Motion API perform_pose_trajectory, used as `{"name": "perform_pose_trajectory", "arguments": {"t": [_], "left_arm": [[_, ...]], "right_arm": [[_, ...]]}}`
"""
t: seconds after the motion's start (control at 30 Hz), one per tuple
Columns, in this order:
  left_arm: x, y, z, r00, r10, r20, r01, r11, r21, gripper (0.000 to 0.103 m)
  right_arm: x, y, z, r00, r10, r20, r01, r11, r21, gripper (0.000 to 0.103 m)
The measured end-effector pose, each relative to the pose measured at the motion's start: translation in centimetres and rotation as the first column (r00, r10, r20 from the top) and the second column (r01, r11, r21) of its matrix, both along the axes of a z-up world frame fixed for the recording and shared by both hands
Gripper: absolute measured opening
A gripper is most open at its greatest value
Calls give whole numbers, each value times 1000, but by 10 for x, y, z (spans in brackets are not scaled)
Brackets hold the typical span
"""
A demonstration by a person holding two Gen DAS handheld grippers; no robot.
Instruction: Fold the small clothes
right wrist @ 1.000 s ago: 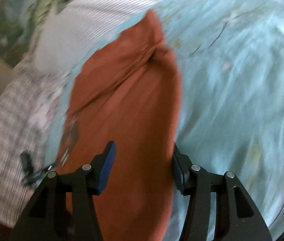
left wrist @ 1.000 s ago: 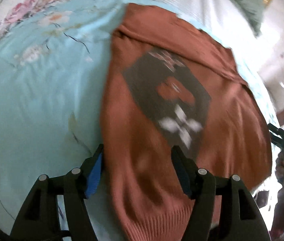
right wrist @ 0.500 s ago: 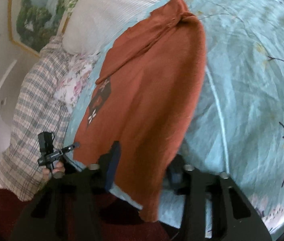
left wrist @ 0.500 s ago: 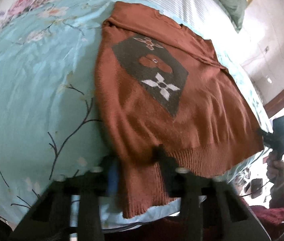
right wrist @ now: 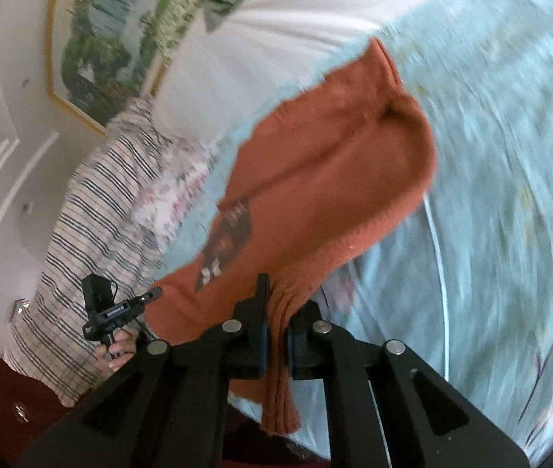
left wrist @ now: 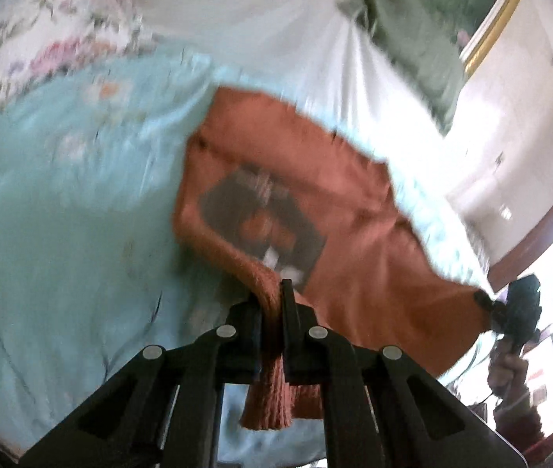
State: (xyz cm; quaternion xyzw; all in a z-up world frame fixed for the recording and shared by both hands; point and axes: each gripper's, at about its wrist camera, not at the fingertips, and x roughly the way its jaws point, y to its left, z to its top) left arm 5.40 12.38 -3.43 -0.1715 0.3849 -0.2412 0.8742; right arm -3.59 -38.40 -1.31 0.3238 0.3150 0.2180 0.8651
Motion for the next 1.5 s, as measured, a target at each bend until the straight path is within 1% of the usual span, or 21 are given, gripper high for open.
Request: {"name": "perform_pose_trajectory", "arguments": {"t": [0.07,0.13,0.23,0.37,0.47,0.6,0.87,0.93,1.03,1.07,1.13,1.2,1.23,1.27,1.3,1.33,1.37,1.4,1.43,1.47,1.5], "left_arm": [[14,-4,17,998,27,50,-26,999,-19,5],[34,-10,31,994,61,90,-60,998,-9,5],[70,-16,46,989,99,113,-98,995,-21,5],[124,-31,58,978,156,140,-160,987,23,5],[164,-45,61,974,170,152,-180,983,48,5],[210,-64,50,973,180,142,-196,975,104,5],[286,-88,12,970,215,117,-236,948,213,6],[305,-90,-4,968,233,90,-248,937,245,6],[328,-91,-30,967,252,35,-252,928,276,6],[334,-92,-40,968,250,9,-242,927,285,10],[336,-90,-49,972,234,-2,-224,935,276,12],[329,-88,-46,976,217,10,-211,939,270,22],[322,-88,-43,977,213,15,-209,938,275,38],[312,-88,-39,978,205,25,-204,939,277,48],[300,-89,-36,981,188,38,-192,943,272,48],[289,-94,-32,985,164,45,-170,948,270,48],[277,-102,-30,991,124,48,-132,954,270,48],[265,-111,-29,995,84,49,-94,958,270,48],[252,-126,-31,999,27,45,-38,962,272,49],[246,-138,-34,999,-20,35,10,961,278,54],[241,-152,-37,997,-70,20,61,955,290,57]], "right_arm": [[14,-6,13,999,-19,40,19,1000,1,8],[32,-12,26,997,-47,66,49,999,-19,8],[68,-23,40,992,-93,90,99,993,-58,8],[125,-36,51,986,-134,97,142,986,-87,8],[165,-46,52,985,-150,86,158,983,-90,8],[210,-57,44,983,-176,45,180,979,-94,8],[267,-70,18,978,-209,-25,202,966,-158,8],[282,-68,10,978,-204,-51,192,965,-179,8],[301,-65,-8,969,-220,-112,188,952,-243,8],[306,-66,-16,963,-228,-146,186,949,-255,8],[310,-72,-26,956,-231,-180,188,956,-223,8],[301,-77,-21,956,-234,-176,202,962,-184,10],[294,-79,-15,955,-251,-161,219,956,-193,17],[283,-81,-7,949,-285,-132,253,942,-220,23],[271,-83,0,943,-318,-101,286,927,-241,40],[259,-82,7,935,-349,-64,322,911,-259,50],[248,-78,13,936,-350,-26,330,905,-269,50],[242,-69,17,949,-316,-2,304,913,-272,50],[240,-55,17,970,-244,4,235,931,-278,50],[242,-38,14,988,-156,-8,146,944,-296,50],[245,-20,9,997,-78,-27,65,945,-321,50]]}}
